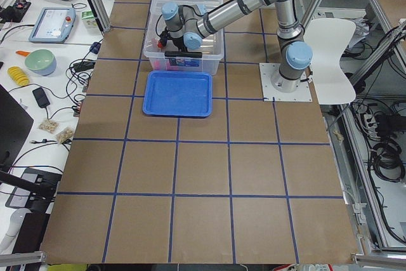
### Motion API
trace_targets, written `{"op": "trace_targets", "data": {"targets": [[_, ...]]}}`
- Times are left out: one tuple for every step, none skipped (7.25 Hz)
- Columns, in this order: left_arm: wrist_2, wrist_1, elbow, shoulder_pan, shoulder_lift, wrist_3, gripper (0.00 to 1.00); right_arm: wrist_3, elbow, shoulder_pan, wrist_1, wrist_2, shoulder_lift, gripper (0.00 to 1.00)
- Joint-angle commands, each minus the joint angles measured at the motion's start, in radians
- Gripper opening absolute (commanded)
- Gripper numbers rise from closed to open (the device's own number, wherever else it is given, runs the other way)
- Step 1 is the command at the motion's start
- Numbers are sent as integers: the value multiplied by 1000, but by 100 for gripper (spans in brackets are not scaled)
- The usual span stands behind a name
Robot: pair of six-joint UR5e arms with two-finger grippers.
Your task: Place red block in blue tray from box
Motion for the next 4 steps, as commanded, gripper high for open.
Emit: {"op": "trace_targets", "data": {"targets": [[1,4,8,1,1,1,0,210,6,141,-13,-4,10,100],[-1,1,16,2,20,1,0,284,6,177,-12,-3,24,100],[4,-5,29,-2,40,-1,0,322,6,208,-14,-4,34,100],[2,-69,80,-2,68,-2,0,330,6,217,-15,-6,34,100]]}}
